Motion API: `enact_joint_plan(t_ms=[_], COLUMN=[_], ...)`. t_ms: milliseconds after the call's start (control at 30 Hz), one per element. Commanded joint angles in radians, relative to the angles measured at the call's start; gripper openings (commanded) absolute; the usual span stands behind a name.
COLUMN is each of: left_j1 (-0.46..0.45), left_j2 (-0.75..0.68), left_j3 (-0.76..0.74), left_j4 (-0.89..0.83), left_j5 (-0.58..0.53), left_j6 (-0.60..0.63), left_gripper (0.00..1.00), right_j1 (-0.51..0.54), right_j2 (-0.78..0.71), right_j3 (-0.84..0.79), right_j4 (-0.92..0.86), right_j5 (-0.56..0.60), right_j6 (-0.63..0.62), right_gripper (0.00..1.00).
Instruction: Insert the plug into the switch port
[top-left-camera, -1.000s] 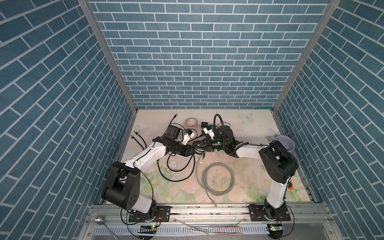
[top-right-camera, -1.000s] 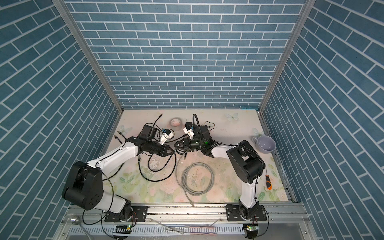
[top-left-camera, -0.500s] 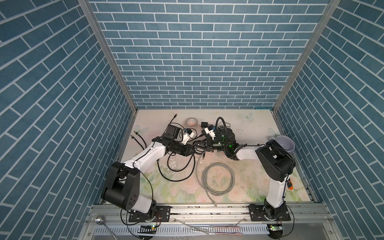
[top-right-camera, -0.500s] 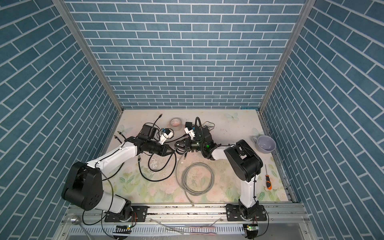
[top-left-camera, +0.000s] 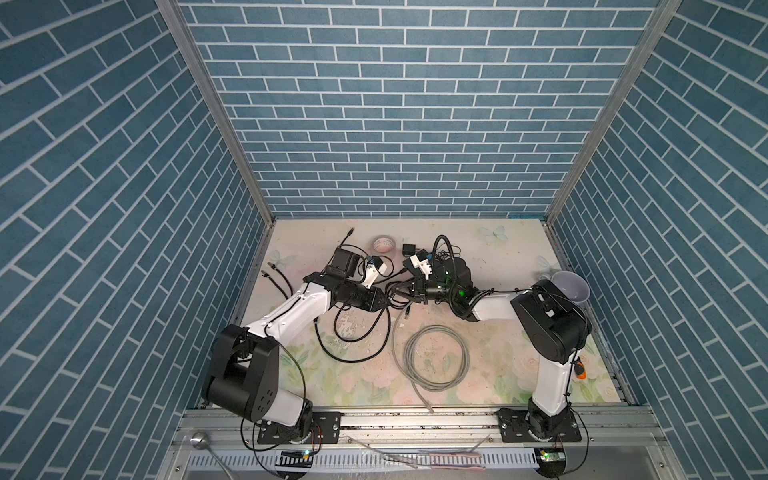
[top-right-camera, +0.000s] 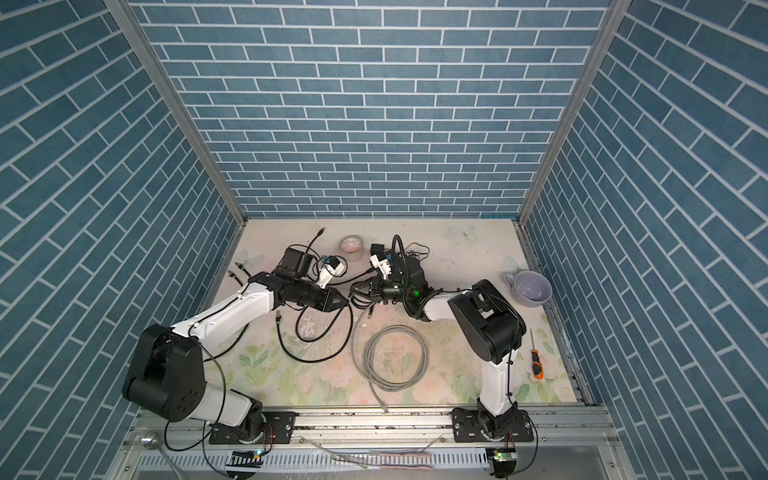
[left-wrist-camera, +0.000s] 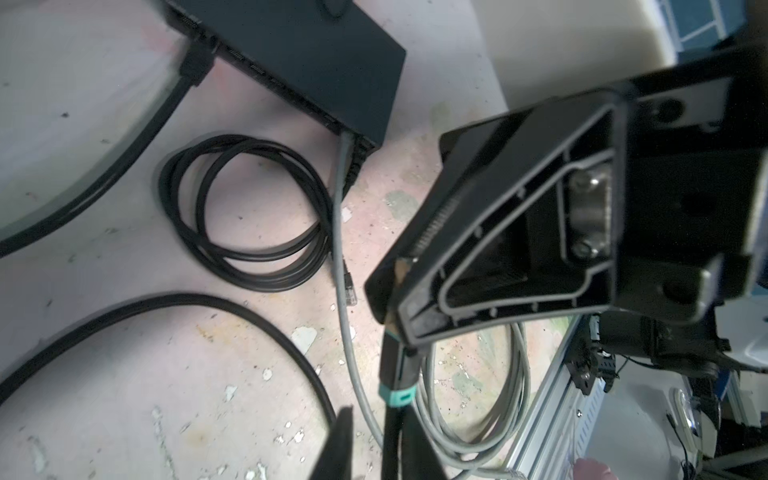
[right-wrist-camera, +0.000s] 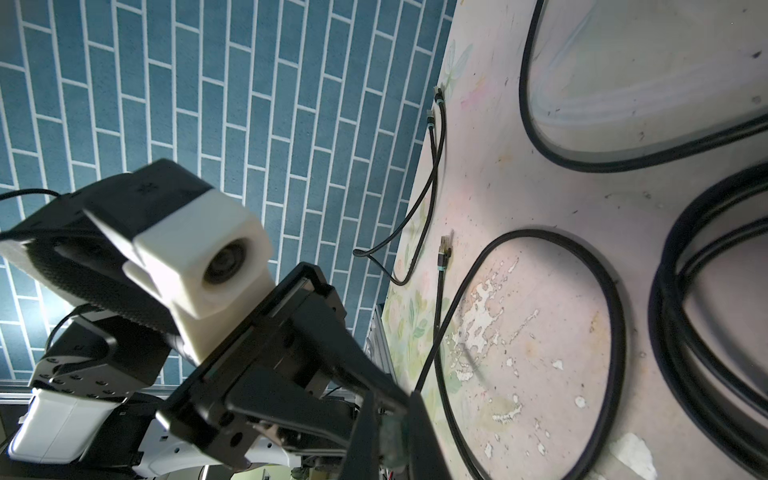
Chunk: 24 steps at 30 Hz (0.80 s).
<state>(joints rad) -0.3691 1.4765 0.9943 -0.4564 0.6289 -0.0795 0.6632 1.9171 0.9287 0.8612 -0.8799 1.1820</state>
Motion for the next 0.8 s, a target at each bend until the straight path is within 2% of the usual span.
enact_joint_plan(t_ms=[0, 133, 333, 500, 767], left_j1=[-0.009, -0.119, -0.214, -0.246, -0.249], left_j2=[-0.045, -0.077, -0.044, 0.007, 0.039], left_j3=[0.027, 0.032, 0.034, 0.056, 0.055], left_j4=[-0.041, -0.054, -0.053, -0.071, 0.004], left_j5=[-0.161, -0.371, -0.514, -0.545, -0.495], left_j6=[-0.001, 0.031, 0.054, 0.083, 0.073], left_gripper=[0.31, 0.38, 0.4, 0.4, 0.41], right_j1=[0.006, 0.007, 0.01, 0.015, 0.021], right_j2=[-0.028, -0.039, -0.066, -0.084, -0.09], right_j3=[-0.002, 0.009, 0.025, 0.034, 0.037], right_j4=[-0.07, -0.15, -0.239, -0.288, -0.306], right_j5=[0.056, 0.101, 0.146, 0.16, 0.162], right_j6=[0.03, 0.029, 0.029, 0.031, 0.032], right_gripper=[0.0, 0.0, 0.0, 0.0, 0.0])
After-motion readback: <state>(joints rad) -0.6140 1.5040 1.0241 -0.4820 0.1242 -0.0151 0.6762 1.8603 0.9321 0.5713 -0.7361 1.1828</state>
